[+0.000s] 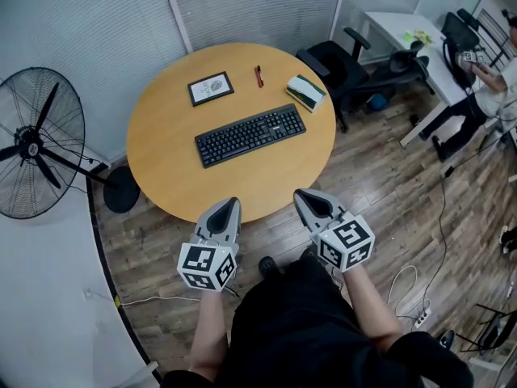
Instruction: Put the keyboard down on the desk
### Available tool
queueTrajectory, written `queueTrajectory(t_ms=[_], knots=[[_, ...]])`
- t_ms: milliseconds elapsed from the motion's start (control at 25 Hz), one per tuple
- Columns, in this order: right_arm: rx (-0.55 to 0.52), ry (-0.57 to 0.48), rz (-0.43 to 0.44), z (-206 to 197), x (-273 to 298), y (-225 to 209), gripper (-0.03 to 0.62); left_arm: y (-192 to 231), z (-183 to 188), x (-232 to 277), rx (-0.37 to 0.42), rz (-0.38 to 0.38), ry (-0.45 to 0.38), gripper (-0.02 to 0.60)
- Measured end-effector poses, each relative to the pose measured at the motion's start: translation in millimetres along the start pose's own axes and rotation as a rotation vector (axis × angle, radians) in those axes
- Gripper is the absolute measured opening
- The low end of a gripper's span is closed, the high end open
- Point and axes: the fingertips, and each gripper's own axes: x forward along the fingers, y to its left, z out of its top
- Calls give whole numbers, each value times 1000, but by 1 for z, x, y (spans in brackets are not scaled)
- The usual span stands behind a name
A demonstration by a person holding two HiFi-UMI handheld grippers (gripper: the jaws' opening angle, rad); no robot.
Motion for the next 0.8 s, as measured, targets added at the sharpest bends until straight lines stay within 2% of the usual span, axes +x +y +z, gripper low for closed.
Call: queueTrajectory(t_ms=[560,800], knots=[[1,-1,12,-2,-6,4,9,-2,-1,-3,-26,-12,0,-3],[3,-1,15,-2,-7,5,9,2,2,-6,-20,17,-26,-3]])
